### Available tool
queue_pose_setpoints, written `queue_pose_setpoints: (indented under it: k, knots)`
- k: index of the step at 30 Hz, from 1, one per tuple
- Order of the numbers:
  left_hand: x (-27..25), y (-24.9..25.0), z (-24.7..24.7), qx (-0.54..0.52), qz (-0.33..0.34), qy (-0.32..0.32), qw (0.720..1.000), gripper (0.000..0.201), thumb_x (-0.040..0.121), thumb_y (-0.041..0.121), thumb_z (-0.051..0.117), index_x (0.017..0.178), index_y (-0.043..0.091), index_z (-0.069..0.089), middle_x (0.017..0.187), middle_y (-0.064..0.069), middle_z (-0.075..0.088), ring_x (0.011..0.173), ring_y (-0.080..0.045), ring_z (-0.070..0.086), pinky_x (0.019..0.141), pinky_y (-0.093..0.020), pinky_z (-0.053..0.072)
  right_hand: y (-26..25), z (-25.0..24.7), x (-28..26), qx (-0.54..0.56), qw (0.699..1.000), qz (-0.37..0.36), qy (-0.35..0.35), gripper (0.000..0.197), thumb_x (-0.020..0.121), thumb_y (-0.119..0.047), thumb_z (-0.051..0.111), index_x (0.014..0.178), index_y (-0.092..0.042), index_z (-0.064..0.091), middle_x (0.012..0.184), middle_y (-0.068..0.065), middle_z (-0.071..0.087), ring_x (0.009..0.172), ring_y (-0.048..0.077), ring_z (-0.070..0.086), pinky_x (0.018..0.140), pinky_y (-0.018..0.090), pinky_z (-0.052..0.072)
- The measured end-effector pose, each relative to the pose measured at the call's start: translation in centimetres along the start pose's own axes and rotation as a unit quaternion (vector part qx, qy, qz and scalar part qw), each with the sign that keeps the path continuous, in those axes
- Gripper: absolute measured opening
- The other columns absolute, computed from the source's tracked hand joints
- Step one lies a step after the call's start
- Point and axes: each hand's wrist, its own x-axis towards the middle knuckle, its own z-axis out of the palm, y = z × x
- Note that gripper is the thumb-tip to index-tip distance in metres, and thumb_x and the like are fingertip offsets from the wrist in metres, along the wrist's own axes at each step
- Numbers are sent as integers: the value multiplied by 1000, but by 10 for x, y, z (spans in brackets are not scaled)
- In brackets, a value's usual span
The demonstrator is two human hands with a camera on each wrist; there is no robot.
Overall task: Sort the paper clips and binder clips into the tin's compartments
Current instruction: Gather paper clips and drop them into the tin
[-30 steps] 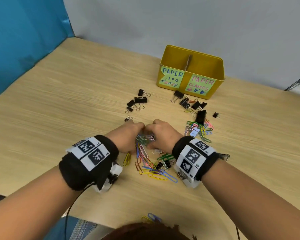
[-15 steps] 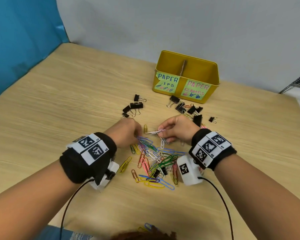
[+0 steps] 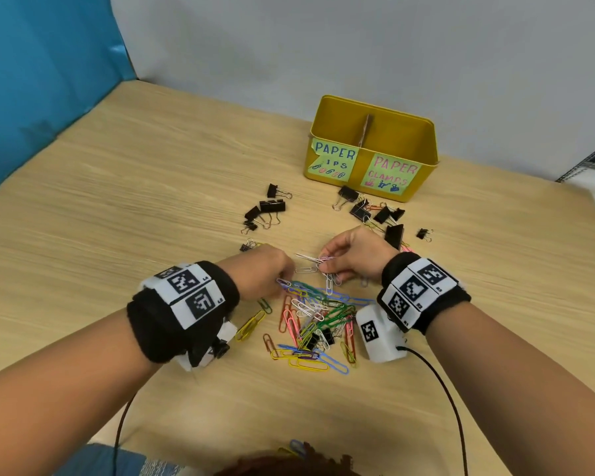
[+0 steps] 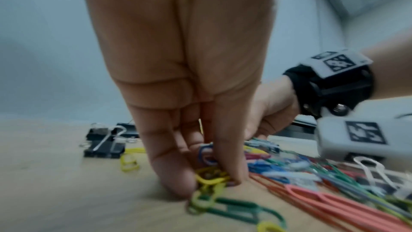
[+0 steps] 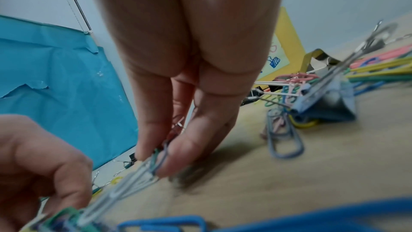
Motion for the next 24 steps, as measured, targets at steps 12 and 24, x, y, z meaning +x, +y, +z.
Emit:
queue_pose_setpoints:
  k: [12, 24]
  knots:
    - [51, -4, -109, -376, -22, 211, 902, 10, 72, 2, 74, 76, 7, 67, 64, -6, 62, 38, -2, 56, 51, -18, 54, -79, -71, 1, 227, 952, -148, 143, 14, 80, 5, 64, 74, -7, 63, 55, -5, 68, 46, 2, 63, 47, 13, 54]
    - [103, 34, -158, -75, -72, 255, 961, 26, 89, 18, 55, 106, 2, 68, 112, -17, 67, 106, -30, 60, 88, -34, 46, -120, -93, 66, -63, 944, -115, 304, 41, 88, -5, 53, 128, -10, 55, 122, 9, 64, 119, 23, 56, 106, 32, 42]
